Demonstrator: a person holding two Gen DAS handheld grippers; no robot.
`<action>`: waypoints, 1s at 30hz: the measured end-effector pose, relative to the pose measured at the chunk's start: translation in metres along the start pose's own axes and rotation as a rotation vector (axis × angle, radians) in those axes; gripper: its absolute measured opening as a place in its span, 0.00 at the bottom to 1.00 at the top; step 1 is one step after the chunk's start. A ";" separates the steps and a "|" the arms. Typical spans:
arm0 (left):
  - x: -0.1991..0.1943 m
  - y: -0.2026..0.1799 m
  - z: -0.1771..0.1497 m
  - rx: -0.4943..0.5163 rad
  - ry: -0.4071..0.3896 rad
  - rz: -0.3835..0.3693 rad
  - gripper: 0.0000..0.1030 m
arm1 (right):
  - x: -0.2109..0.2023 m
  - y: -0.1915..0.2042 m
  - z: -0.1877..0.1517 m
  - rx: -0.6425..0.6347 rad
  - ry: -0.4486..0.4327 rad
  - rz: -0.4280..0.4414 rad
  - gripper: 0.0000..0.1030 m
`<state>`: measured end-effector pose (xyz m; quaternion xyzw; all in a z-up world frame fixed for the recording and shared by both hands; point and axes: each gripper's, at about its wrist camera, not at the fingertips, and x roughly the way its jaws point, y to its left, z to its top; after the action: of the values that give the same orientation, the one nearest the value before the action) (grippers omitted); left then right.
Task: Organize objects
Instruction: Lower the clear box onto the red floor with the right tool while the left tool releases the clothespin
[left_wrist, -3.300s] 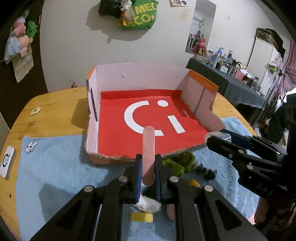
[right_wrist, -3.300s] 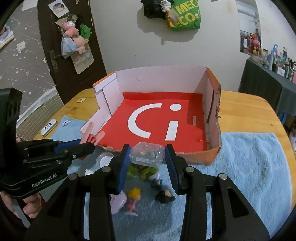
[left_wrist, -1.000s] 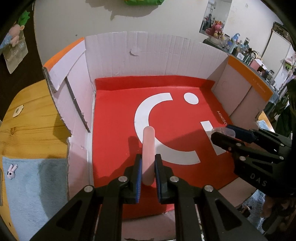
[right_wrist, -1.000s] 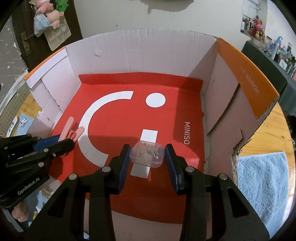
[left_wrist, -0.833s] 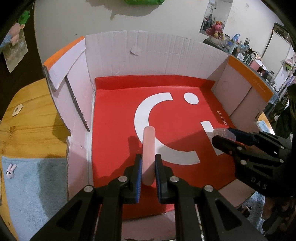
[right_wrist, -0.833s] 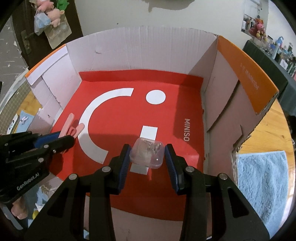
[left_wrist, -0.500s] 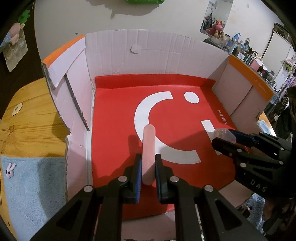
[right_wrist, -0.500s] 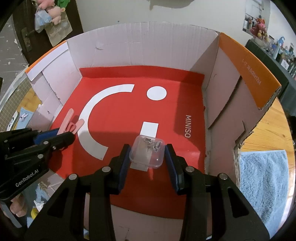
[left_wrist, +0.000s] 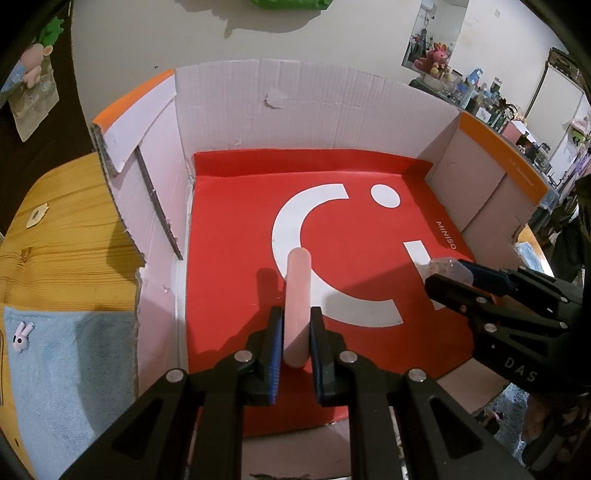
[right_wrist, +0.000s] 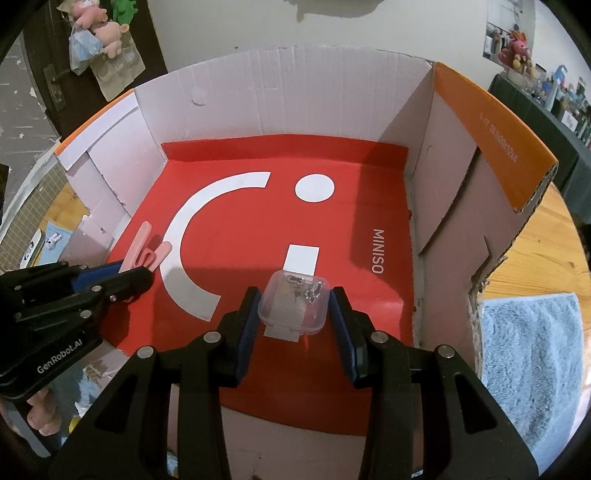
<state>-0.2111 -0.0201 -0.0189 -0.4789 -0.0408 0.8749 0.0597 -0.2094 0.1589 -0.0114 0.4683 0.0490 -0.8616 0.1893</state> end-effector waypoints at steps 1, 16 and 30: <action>0.000 0.000 0.000 -0.001 0.000 0.000 0.18 | 0.000 0.000 0.000 0.001 -0.001 0.002 0.36; -0.005 -0.002 -0.001 0.003 -0.018 0.008 0.27 | -0.008 0.003 -0.004 0.003 -0.026 0.023 0.43; -0.012 -0.006 -0.005 0.006 -0.036 0.014 0.38 | -0.022 0.007 -0.010 0.007 -0.062 0.035 0.43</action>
<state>-0.2005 -0.0155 -0.0111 -0.4633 -0.0361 0.8838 0.0542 -0.1881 0.1607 0.0016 0.4429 0.0319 -0.8724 0.2042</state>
